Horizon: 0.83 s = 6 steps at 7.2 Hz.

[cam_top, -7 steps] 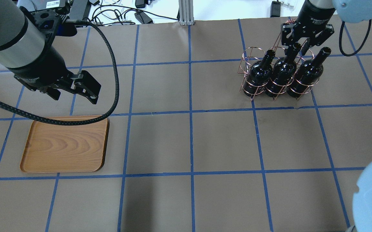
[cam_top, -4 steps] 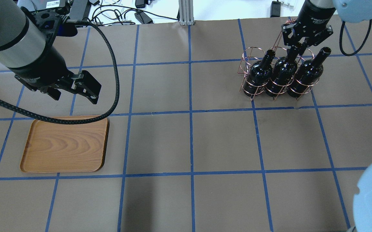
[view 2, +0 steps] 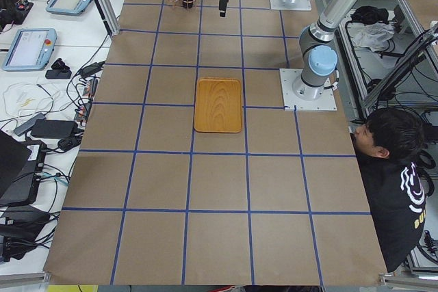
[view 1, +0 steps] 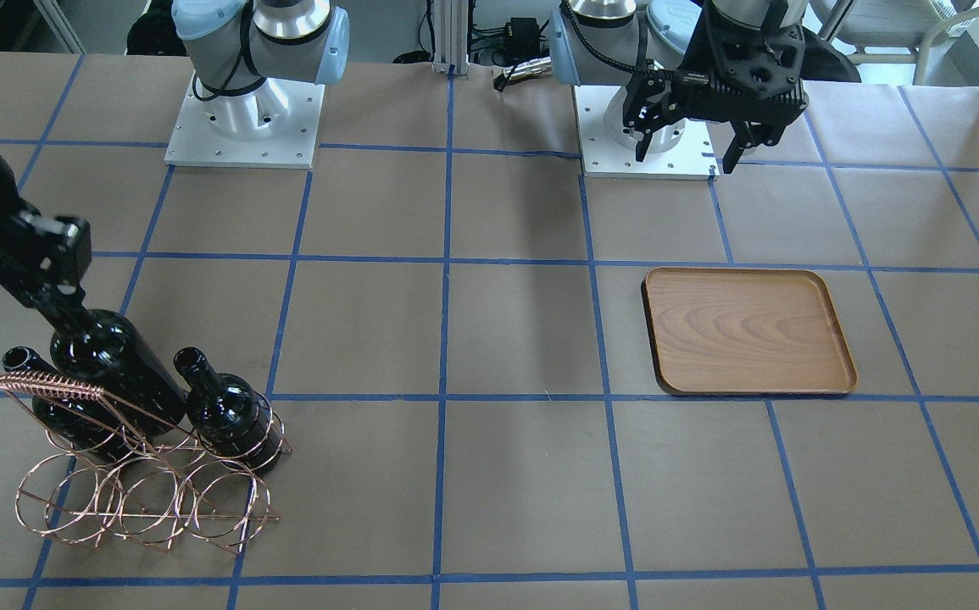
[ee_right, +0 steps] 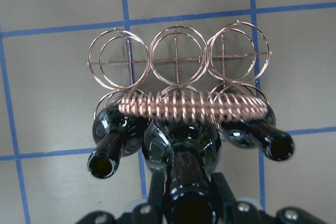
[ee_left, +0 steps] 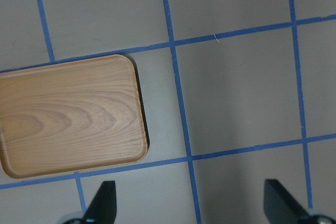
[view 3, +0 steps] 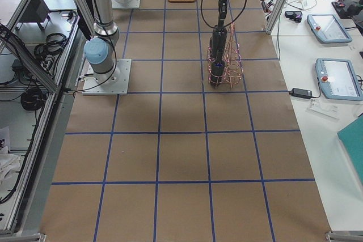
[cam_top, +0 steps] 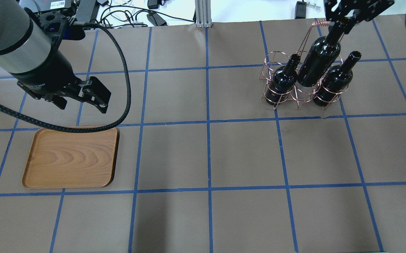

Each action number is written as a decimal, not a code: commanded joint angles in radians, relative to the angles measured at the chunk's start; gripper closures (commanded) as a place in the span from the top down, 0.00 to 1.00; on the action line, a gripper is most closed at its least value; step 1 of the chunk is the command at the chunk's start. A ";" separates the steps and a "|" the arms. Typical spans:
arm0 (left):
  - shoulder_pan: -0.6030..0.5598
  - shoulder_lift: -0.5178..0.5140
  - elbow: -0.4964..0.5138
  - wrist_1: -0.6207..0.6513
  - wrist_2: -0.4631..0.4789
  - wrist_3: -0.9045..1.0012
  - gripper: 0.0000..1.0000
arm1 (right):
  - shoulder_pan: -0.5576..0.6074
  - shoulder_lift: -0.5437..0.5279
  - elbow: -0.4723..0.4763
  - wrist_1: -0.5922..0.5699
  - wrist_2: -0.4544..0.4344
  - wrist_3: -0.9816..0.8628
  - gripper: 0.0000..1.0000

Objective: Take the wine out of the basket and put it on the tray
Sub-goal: 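Pull the middle dark bottle out of the rack with the right gripper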

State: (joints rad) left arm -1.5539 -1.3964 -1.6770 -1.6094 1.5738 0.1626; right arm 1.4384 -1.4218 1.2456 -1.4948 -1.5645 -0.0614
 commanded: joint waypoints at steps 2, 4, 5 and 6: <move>0.000 0.000 0.002 -0.001 0.000 0.000 1.00 | 0.058 -0.127 0.010 0.299 0.017 0.040 0.21; 0.002 0.000 0.002 -0.001 0.021 0.003 1.00 | 0.274 -0.115 0.121 0.180 0.020 0.233 0.21; 0.002 0.000 0.002 -0.001 0.022 0.003 1.00 | 0.363 -0.094 0.158 0.110 0.038 0.371 0.21; 0.002 0.002 0.000 -0.001 0.022 0.003 1.00 | 0.423 -0.082 0.162 0.028 0.079 0.446 0.21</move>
State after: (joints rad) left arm -1.5525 -1.3954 -1.6754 -1.6107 1.5935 0.1655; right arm 1.7717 -1.5204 1.3851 -1.3735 -1.5226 0.2680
